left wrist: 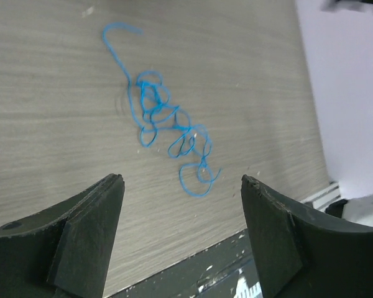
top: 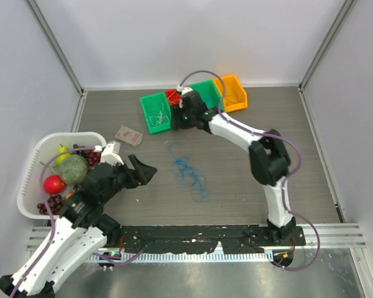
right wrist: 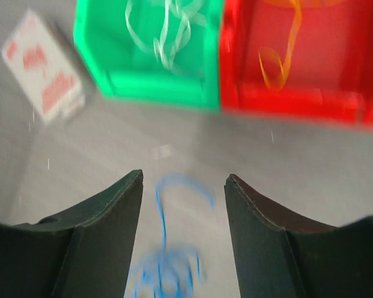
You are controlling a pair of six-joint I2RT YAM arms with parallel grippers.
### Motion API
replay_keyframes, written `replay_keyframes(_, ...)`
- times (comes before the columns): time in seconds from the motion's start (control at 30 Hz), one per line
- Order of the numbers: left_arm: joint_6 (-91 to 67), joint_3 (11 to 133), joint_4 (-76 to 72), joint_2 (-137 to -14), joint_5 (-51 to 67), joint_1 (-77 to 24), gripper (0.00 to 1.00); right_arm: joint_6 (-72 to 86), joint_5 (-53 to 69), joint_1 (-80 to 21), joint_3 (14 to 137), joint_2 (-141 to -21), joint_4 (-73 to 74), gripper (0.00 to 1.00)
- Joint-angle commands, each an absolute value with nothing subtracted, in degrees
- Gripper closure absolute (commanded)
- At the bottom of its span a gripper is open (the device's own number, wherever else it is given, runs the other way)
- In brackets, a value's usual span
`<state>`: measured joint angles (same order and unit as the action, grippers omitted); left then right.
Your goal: Untangle the cables
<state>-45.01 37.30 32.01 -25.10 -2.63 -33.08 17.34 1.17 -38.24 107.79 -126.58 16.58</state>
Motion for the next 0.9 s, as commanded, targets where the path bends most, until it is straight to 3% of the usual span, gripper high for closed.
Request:
replay_keyframes(0.0, -48.34, 34.54, 24.79, -33.64, 3.07, -32.87, 0.23, 21.08, 3.51, -38.76, 80.87, -102.1, 11.19, 0.4)
replay_keyframes(0.17, -45.27, 37.61, 20.4, -50.07, 5.1, -32.96, 0.28, 24.35, 12.74, -40.51, 53.48, -85.8, 4.31, 0.41)
replay_keyframes(0.37, -40.35, 42.53, 12.48, -70.28, 5.28, -32.26, 0.39, 26.1, 13.01, -41.4, 37.73, -73.92, 3.7, 0.41)
replay_keyframes(0.6, -43.07, 49.47, 7.03, -85.23, 1.52, -28.56, 0.32, 29.27, 12.92, -41.4, 31.91, -69.7, -1.3, 0.43)
replay_keyframes(0.8, -35.17, 61.5, 11.94, -99.03, -5.62, -28.65, 0.35, 28.3, 14.33, -41.48, 31.73, -71.98, -4.13, 0.44)
replay_keyframes(0.87, -33.5, 66.34, 14.84, -103.42, -5.27, -28.74, 0.4, 27.6, 14.33, -41.48, 32.17, -72.77, -4.04, 0.44)
